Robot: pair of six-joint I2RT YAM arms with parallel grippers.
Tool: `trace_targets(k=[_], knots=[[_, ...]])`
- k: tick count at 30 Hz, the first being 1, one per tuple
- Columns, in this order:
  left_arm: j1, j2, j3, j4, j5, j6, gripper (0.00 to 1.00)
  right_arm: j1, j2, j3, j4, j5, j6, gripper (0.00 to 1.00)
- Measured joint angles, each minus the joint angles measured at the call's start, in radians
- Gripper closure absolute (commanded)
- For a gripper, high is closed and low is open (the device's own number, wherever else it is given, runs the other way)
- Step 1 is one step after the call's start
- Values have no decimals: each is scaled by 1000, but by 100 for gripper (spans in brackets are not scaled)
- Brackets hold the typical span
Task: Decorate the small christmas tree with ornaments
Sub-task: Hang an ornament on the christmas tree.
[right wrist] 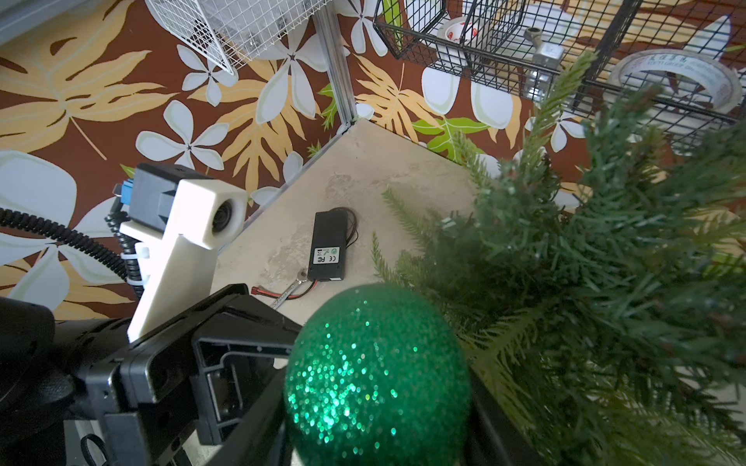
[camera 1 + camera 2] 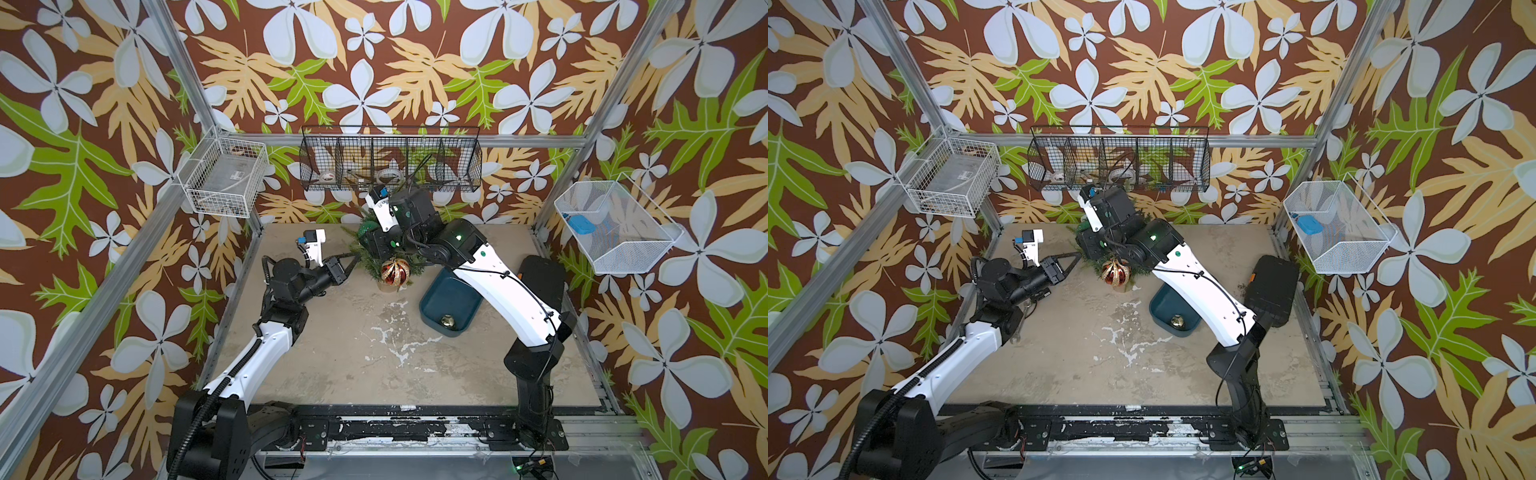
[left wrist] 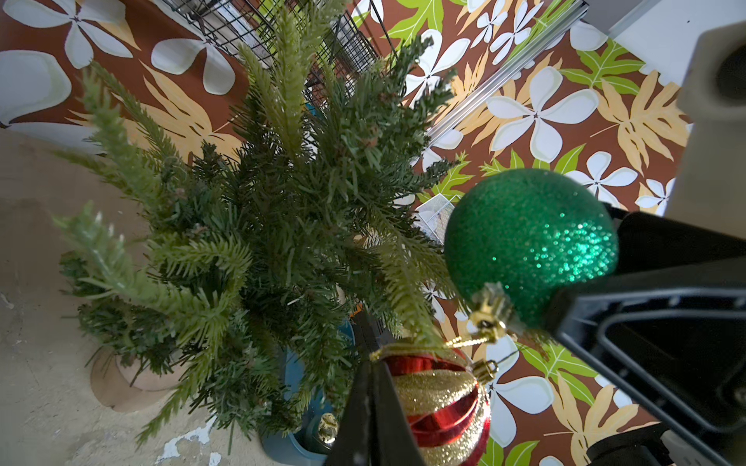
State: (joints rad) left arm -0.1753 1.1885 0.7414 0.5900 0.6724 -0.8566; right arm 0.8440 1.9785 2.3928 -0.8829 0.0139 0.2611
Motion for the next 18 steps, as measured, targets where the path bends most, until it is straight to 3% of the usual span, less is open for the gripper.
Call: trace_targets(k=[18], knots=[[0,-42,-16,19,-16,-6,100,-2,-4,-17,11,-14,-2,44]])
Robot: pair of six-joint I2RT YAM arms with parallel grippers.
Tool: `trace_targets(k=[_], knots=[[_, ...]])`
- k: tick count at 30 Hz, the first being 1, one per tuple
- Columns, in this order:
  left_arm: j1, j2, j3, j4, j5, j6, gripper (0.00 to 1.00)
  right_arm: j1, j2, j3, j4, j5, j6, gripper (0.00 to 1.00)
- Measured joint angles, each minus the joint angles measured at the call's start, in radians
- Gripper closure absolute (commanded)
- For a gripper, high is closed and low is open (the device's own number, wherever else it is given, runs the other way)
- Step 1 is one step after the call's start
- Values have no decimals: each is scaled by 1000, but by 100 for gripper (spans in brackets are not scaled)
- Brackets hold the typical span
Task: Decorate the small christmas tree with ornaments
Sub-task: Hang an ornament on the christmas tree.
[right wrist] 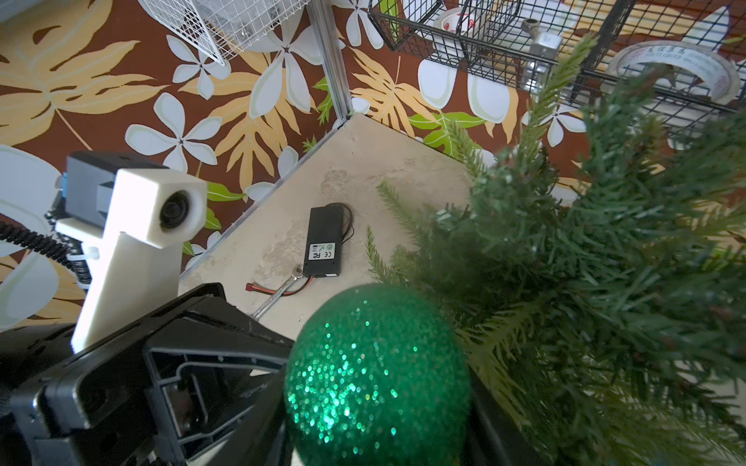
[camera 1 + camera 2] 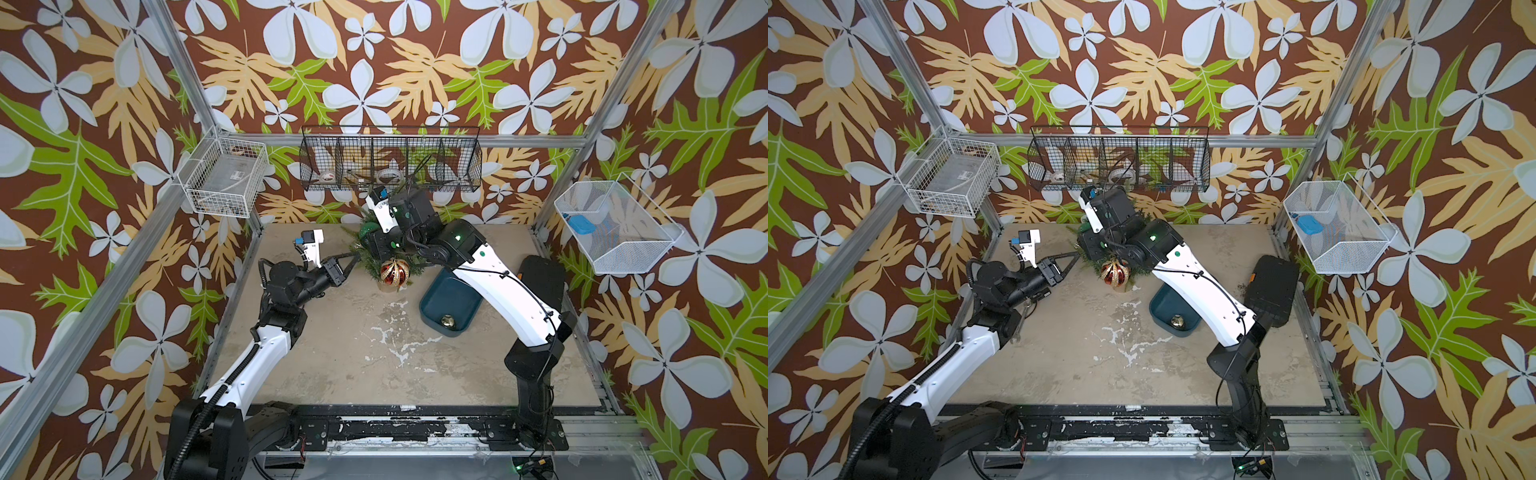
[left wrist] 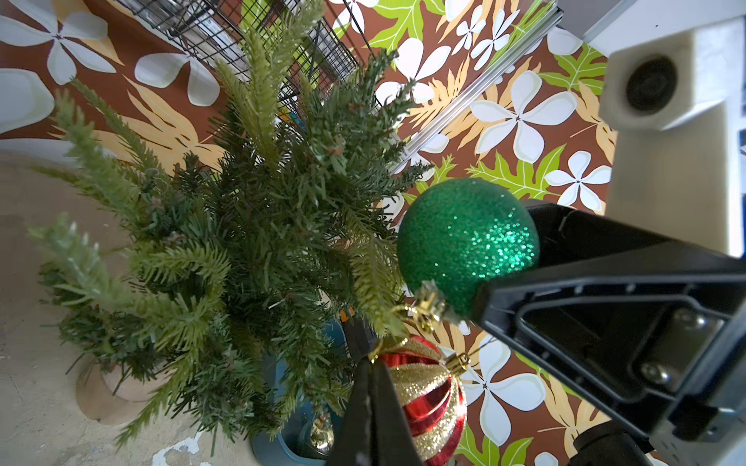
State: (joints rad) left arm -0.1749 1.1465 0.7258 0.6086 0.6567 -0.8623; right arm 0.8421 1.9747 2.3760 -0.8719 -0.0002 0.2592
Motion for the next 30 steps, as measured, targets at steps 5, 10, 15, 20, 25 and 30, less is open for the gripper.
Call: trace_targets(k=[5,10,15,20,25,30], knots=[[2,8,0,-6,-3,2,100,0,4,5,11,0,3,44],[3,28,16,-6,-2,3,100,0,23,26,11,7,6,44],[4,53,35,-6,10,3,100,0,24,29,10,29,6,44],[4,69,42,-6,31,3,100,-8,24,29,7,38,18,44],[4,76,44,-6,34,2,100,-18,25,29,3,52,25,44],[4,79,47,-5,52,0,100,-18,24,23,2,55,25,44]])
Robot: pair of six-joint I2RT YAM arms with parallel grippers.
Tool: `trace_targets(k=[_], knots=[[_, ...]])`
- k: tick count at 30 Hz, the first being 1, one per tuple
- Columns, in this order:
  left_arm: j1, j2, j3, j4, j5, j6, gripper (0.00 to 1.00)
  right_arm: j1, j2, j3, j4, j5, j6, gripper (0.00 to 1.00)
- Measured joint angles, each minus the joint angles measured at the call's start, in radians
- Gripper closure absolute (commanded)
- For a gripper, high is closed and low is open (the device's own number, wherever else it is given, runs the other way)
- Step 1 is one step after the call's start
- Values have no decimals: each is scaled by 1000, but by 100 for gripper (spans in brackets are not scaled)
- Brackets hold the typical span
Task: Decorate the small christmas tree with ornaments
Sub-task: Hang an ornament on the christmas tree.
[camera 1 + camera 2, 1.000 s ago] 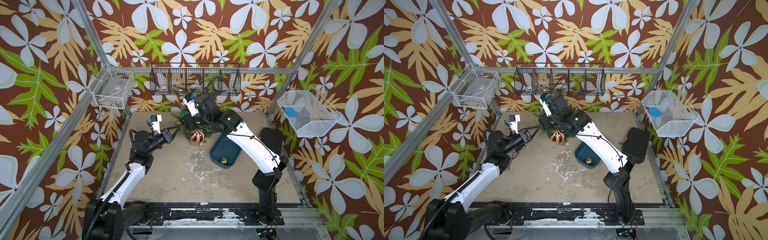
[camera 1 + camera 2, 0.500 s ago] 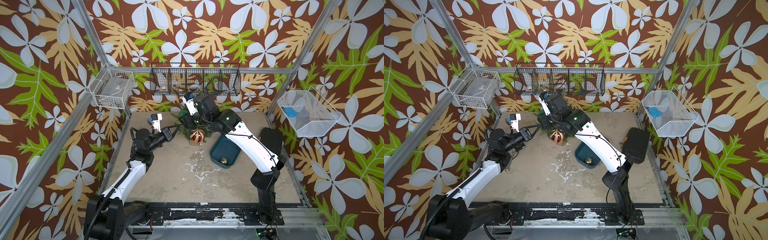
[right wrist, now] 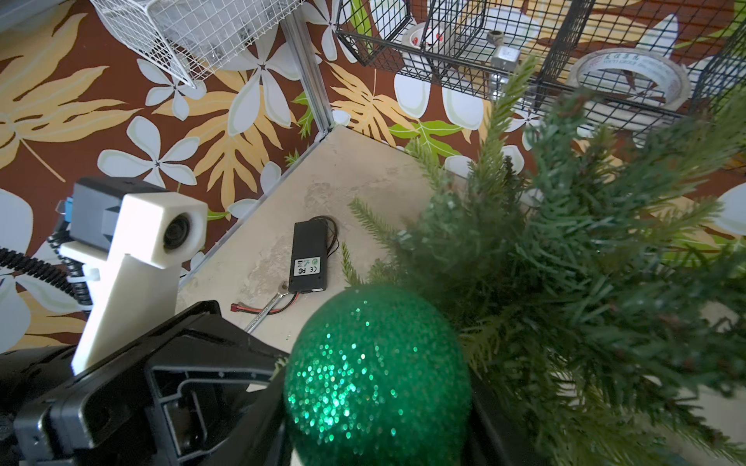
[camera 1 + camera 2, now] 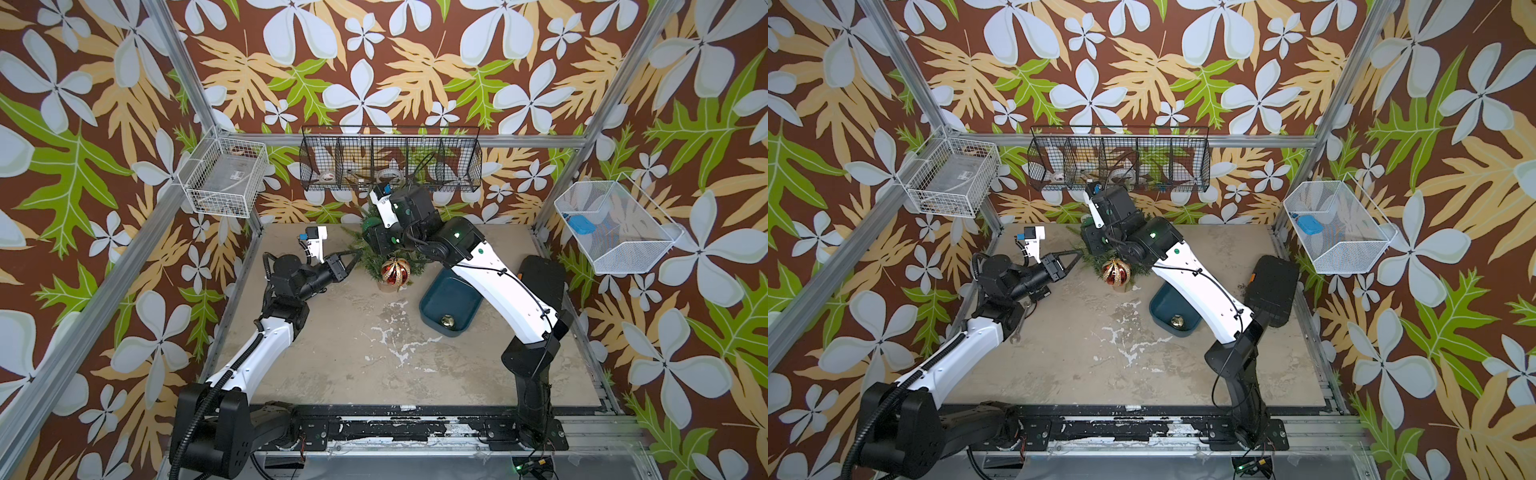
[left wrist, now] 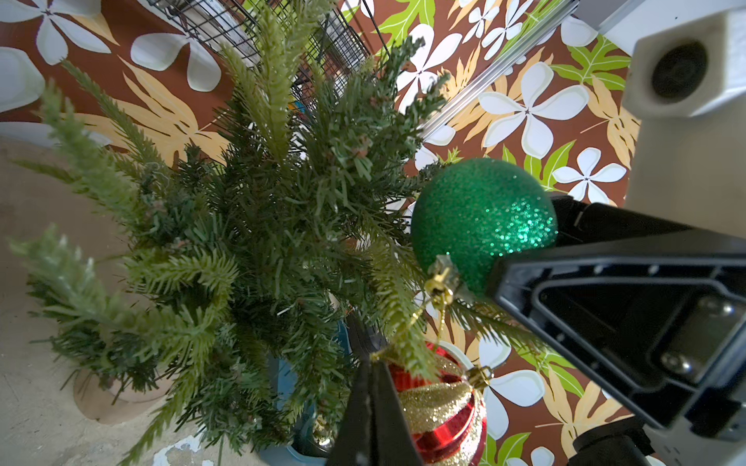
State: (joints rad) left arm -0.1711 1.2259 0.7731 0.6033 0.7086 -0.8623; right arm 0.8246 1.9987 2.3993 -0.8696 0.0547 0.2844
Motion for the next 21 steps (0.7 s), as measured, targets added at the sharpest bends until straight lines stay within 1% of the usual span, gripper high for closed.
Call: trace_targets(k=[11,20,21], knots=[[0,-2,4,6,27,-1,100,-1,-74,-84,2,25,3,44],[0,8,4,7,27,-9,100,-7,-101,-127,7,33,3,44],[0,8,4,7,27,-11,97,-8,-102,-130,8,34,3,44]])
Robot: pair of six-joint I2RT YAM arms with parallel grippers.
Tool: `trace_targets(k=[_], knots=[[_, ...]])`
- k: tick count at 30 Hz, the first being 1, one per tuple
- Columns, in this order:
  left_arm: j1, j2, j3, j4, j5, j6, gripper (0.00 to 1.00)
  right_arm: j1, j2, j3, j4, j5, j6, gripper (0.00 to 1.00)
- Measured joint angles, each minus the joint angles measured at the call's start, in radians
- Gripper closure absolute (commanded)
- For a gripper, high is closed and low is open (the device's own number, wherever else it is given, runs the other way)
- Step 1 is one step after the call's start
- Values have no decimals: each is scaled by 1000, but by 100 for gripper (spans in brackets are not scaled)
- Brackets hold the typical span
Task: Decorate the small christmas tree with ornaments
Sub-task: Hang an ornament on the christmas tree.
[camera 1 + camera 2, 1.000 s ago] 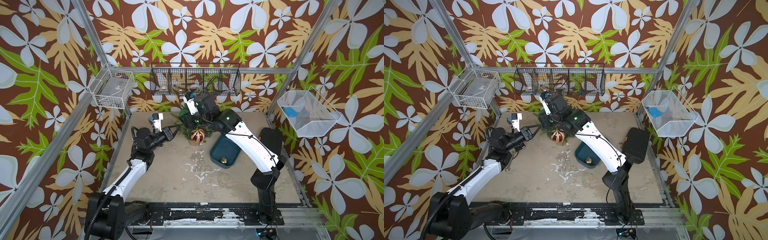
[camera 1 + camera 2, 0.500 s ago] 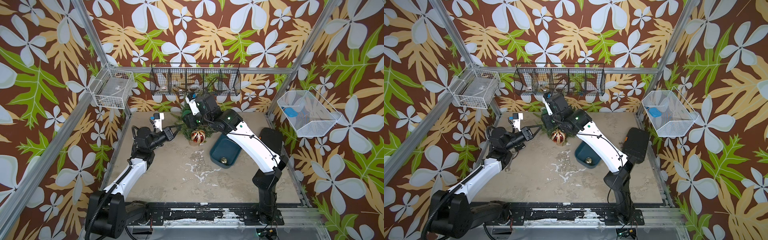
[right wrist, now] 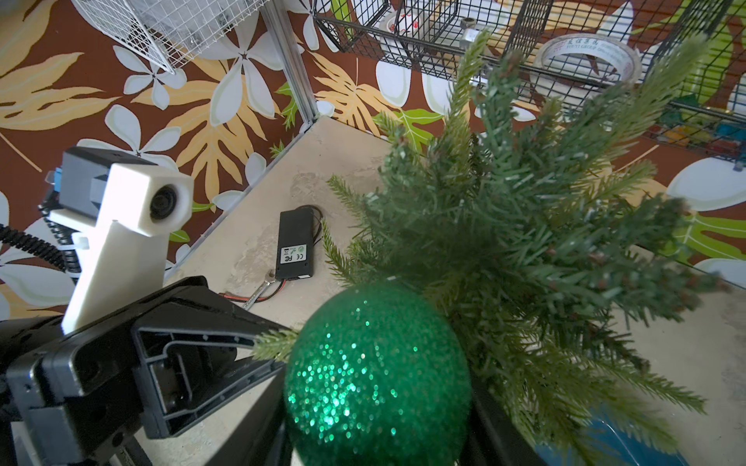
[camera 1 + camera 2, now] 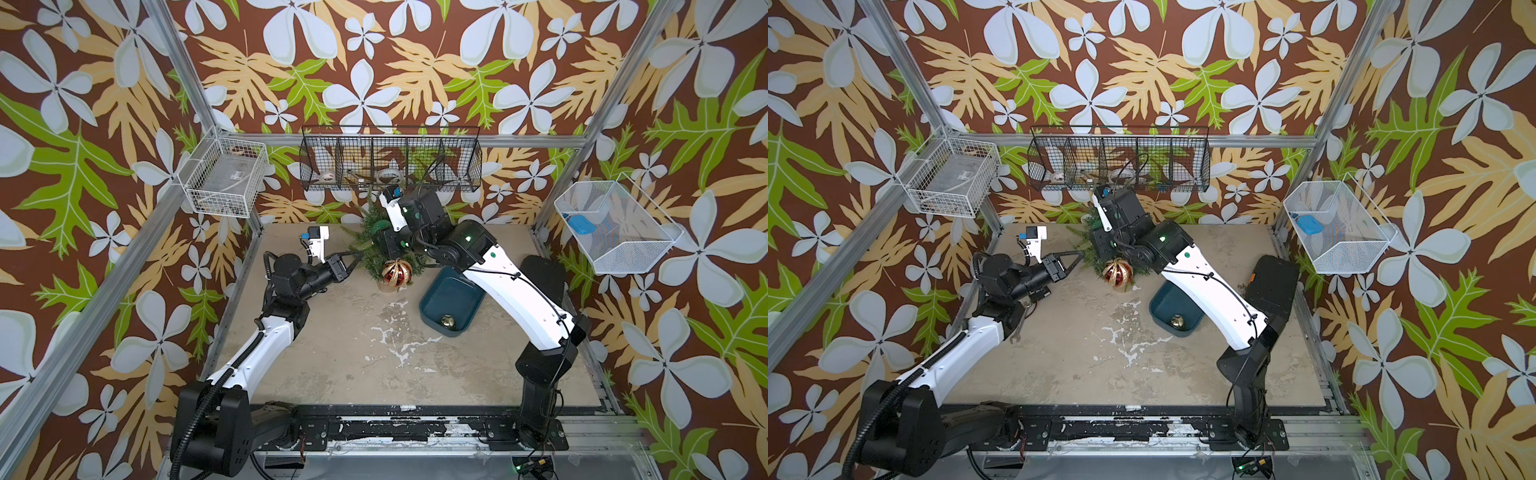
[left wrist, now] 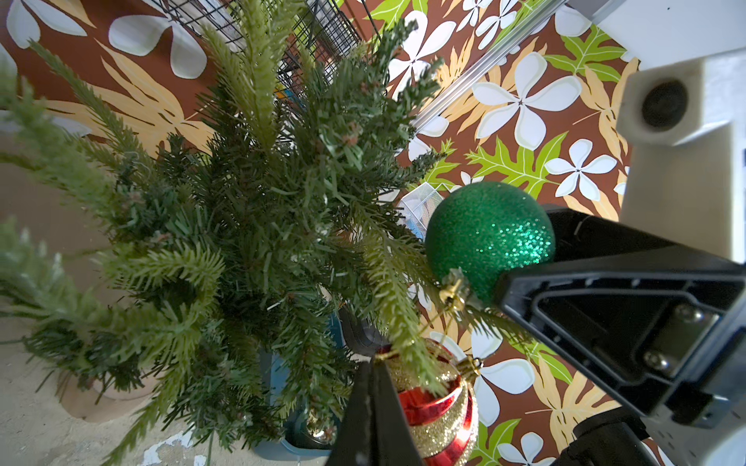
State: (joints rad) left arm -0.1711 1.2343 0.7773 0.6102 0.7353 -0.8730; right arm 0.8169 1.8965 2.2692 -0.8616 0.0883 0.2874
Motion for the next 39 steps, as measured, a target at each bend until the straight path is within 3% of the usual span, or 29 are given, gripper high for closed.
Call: trace_targets(k=[4,11,17,25,32,39], knots=[[0,-10,-2,0,-2,-5,84,0,-2,-8,4,2,0,45],[0,-52,-29,-11,-20,4,74,0,-2,-5,10,2,0,44],[0,-83,-59,-34,-39,19,52,-1,-2,-5,16,7,0,45],[1,-138,-55,-53,-75,22,31,-1,-21,-30,26,2,0,44],[1,-82,20,-54,-89,19,33,-1,-27,-44,40,-11,1,45],[2,-40,43,-45,-79,-8,56,-1,-30,-51,54,-32,5,45]])
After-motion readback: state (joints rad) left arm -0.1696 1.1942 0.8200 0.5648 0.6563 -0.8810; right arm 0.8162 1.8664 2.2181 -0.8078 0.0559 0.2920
